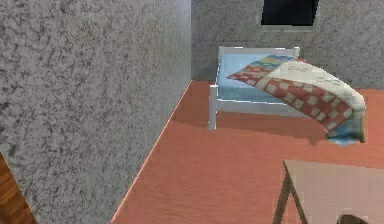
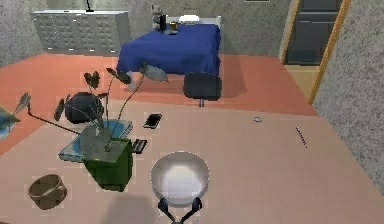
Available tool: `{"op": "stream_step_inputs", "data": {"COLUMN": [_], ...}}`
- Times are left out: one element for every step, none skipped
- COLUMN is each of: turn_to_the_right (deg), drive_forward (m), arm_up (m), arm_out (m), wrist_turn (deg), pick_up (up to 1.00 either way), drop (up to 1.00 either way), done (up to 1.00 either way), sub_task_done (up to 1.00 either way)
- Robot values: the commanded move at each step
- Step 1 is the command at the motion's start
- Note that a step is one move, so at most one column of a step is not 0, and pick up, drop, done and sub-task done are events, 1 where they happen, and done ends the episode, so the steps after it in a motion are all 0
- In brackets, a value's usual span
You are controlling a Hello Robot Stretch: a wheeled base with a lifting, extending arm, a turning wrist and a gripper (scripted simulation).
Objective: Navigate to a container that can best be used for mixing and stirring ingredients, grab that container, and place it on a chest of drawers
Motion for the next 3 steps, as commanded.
{"op": "stream_step_inputs", "data": {"turn_to_the_right": [9.0, 0.0, 24.0], "drive_forward": [0.00, 1.00, 0.00], "arm_up": [0.00, 0.00, 0.00], "arm_out": [0.00, 0.00, 0.00], "wrist_turn": [0.0, 0.0, 0.0], "pick_up": [0.00, 0.00, 0.00], "drop": [0.00, 0.00, 0.00], "done": [0.00, 0.00, 0.00], "sub_task_done": [0.00, 0.00, 0.00]}}
